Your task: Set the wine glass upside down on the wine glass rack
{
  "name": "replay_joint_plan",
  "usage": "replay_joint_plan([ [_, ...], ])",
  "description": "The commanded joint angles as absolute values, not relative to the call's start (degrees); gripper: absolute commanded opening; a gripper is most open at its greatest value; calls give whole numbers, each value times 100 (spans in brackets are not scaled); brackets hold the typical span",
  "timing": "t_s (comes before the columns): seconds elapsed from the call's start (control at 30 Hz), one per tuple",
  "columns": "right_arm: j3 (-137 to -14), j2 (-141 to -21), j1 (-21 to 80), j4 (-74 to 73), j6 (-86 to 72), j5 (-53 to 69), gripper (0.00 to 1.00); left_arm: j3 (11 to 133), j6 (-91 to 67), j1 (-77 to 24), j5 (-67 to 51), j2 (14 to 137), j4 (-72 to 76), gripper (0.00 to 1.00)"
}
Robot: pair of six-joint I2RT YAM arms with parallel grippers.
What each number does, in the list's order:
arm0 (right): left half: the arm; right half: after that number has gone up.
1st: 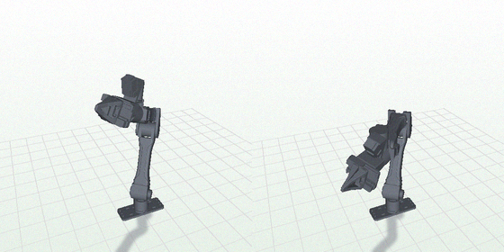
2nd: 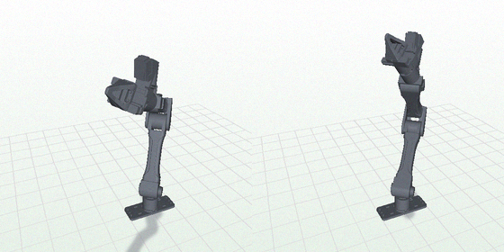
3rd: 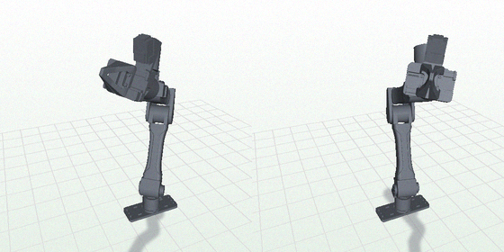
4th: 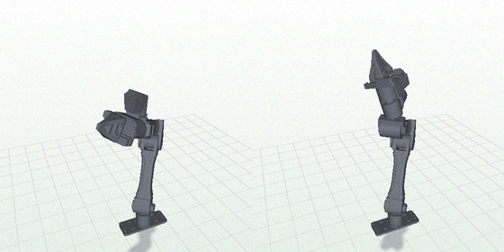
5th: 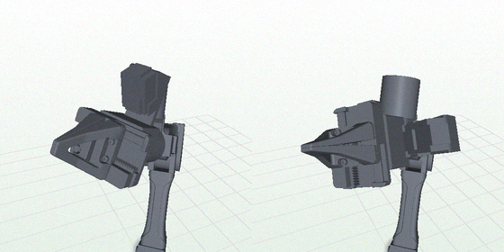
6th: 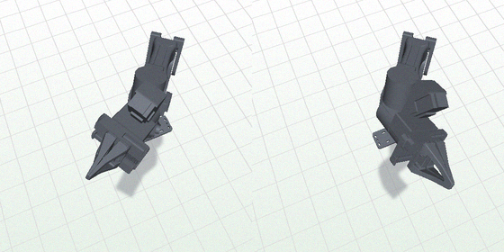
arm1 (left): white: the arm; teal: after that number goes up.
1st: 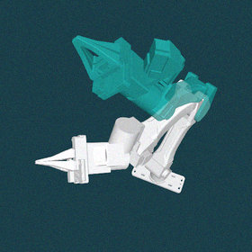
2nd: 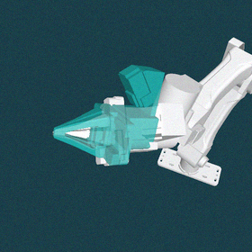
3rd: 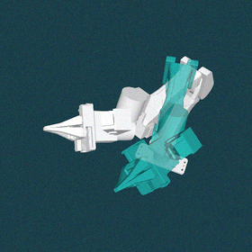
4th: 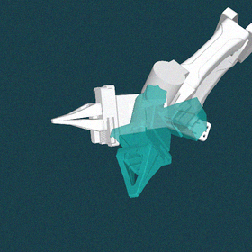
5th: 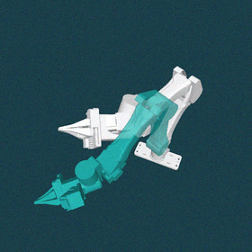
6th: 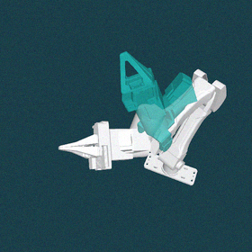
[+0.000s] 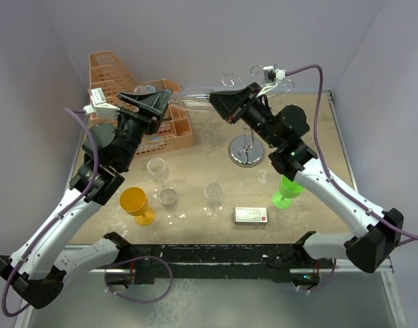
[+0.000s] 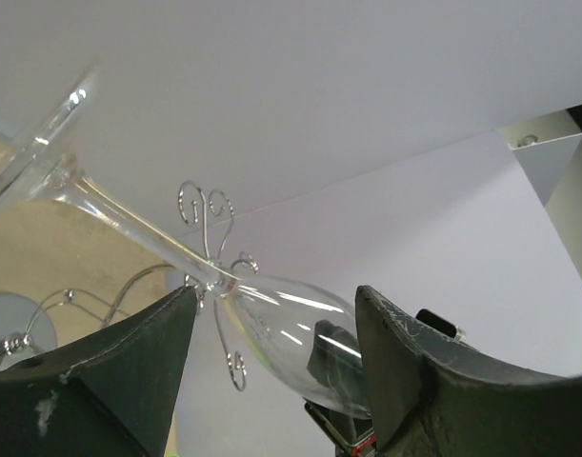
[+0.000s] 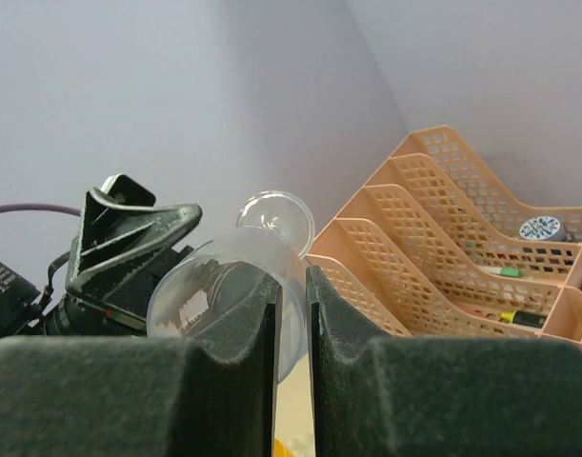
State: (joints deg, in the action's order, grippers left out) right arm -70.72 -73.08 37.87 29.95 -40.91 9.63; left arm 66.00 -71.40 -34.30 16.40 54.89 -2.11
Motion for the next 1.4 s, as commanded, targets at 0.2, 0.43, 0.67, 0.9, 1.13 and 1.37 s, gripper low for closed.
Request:
replay_joint_plan([
  [0.2,-7154,-6963,3814,3771,-4517,884,17,6370,-7663,-3463,2329,5317,1004,52],
  [0.43,-6976,-6908,3814,4059,-4746,931,15,6375,-7899,-3463,2218,5406,1137,47],
  [0.67,-6918,-6947,3814,4273,-4848,1036,15,6390,-8069,-3463,1933,5555,1140,50],
  [0.9,-6873,-6985,3814,4425,-4927,1004,15,6336,-8229,-3462,1811,5640,1135,52],
  [1.13,-6826,-7043,3810,4497,-5017,1160,14,6350,-8255,-3463,1815,5692,1322,46],
  [1.37,-6683,-7022,3823,4449,-5054,1184,14,6272,-8358,-3463,1819,5644,1631,25],
])
